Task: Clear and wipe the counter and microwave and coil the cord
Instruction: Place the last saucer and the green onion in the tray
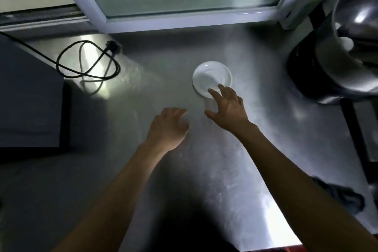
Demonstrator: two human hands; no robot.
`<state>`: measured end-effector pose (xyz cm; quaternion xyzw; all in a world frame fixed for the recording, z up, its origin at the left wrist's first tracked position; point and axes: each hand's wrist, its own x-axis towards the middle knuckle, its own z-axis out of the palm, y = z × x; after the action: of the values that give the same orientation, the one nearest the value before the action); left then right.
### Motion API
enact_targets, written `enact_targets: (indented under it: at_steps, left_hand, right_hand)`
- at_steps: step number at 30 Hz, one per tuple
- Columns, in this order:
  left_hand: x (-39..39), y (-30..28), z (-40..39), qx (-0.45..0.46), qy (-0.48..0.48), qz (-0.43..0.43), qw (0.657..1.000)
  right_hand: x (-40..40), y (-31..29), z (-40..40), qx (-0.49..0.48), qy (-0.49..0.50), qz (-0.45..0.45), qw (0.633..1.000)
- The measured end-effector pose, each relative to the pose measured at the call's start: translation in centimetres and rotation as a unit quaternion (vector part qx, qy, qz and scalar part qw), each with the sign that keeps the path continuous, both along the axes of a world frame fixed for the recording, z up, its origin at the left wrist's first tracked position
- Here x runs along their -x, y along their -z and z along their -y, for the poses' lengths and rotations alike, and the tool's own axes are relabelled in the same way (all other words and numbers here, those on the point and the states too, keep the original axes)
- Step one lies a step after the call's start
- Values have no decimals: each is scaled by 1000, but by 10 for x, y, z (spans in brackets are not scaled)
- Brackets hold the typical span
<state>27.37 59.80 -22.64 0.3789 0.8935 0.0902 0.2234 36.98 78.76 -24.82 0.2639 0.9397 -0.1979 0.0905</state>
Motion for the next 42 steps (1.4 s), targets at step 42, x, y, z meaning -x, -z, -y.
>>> enact_targets:
  at_steps: [42]
  left_hand:
    - [-33,-25,172,-1,-170,-3,985]
  right_hand:
    - [33,0,155,-37,-187,-36,981]
